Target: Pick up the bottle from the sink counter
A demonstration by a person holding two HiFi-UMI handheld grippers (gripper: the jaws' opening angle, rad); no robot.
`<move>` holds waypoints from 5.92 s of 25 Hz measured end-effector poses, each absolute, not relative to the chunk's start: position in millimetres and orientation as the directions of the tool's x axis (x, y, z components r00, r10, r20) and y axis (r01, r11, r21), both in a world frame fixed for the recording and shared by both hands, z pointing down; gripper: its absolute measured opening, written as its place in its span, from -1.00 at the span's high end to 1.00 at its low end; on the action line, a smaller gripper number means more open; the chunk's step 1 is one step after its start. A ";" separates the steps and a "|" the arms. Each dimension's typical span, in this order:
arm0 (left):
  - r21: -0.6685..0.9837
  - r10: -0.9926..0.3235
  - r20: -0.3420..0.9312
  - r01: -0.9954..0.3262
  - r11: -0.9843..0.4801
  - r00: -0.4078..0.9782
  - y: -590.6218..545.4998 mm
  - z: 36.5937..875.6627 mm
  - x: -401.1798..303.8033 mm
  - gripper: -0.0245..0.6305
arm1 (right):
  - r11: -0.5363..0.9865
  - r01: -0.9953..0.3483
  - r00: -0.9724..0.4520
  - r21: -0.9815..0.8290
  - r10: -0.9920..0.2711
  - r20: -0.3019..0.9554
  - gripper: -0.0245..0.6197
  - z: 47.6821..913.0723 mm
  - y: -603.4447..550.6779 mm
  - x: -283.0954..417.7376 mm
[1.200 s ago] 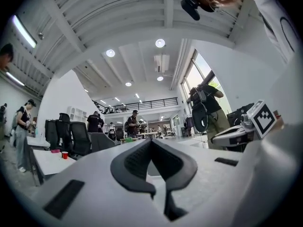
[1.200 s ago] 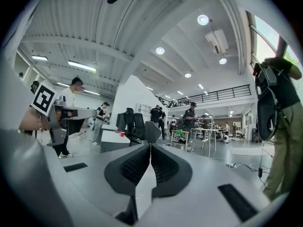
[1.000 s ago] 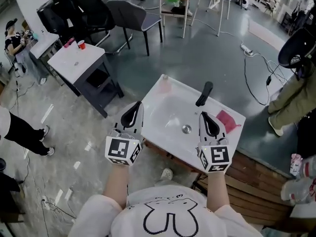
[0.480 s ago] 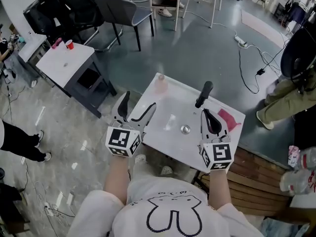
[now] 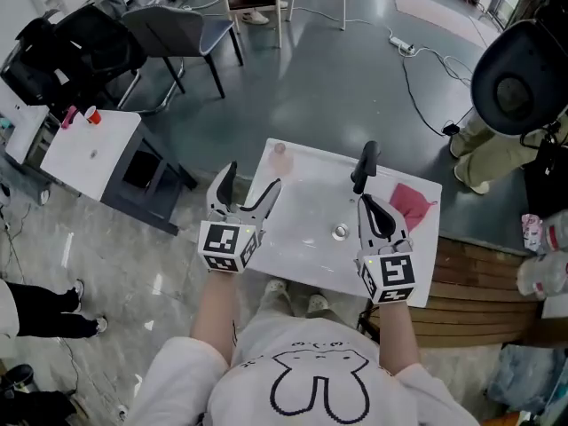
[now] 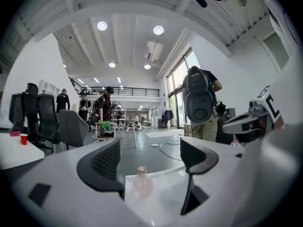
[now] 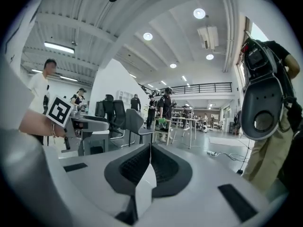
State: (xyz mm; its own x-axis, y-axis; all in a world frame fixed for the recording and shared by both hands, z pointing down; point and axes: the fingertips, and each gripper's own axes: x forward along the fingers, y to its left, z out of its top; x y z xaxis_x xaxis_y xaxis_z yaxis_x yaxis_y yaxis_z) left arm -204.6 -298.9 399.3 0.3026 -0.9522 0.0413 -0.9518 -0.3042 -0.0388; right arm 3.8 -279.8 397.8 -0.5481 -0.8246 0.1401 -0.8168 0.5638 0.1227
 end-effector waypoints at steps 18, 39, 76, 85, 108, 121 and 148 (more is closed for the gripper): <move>-0.046 -0.836 0.174 -0.844 -0.535 0.520 -395.5 476.9 -202.4 -0.19 | 0.394 -0.910 -0.359 0.126 -0.904 0.232 0.82 436.4 -294.3 -26.8; -0.026 -0.754 0.326 -0.792 -0.610 0.570 -462.2 566.0 -174.6 0.08 | 0.328 -0.936 -0.279 0.127 -0.912 0.299 0.82 472.6 -309.3 -29.7; -0.035 -0.783 0.312 -0.817 -0.575 0.538 -435.9 530.4 -179.0 0.55 | 0.426 -0.892 -0.380 0.151 -0.888 0.259 0.82 447.9 -301.0 -56.3; -0.065 -0.810 0.259 -0.828 -0.558 0.526 -399.4 475.6 -181.3 0.55 | 0.445 -0.882 -0.412 0.152 -0.887 0.209 0.82 420.9 -278.4 -53.1; -0.176 -0.877 0.057 -0.860 -0.479 0.477 -320.8 344.8 -199.3 0.55 | 0.406 -0.893 -0.404 0.195 -0.913 0.052 0.82 353.0 -252.9 -27.9; -0.237 -0.919 -0.087 -0.904 -0.356 0.385 -282.0 301.0 -231.8 0.55 | 0.377 -0.899 -0.391 0.223 -0.920 -0.020 0.82 318.2 -257.4 -20.8; -0.224 -0.925 -0.167 -0.927 -0.302 0.342 -268.9 271.5 -257.8 0.54 | 0.346 -0.909 -0.370 0.231 -0.926 -0.068 0.84 292.8 -252.4 -18.7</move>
State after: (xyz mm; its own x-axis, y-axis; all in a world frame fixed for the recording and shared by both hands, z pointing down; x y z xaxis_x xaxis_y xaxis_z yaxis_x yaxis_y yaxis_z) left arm -257.8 -268.9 271.5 0.3420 -0.9248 -0.1669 -0.9265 -0.3022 -0.2240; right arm -18.7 -252.4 292.8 -0.3702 -0.9265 -0.0683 -0.9092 0.3462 0.2314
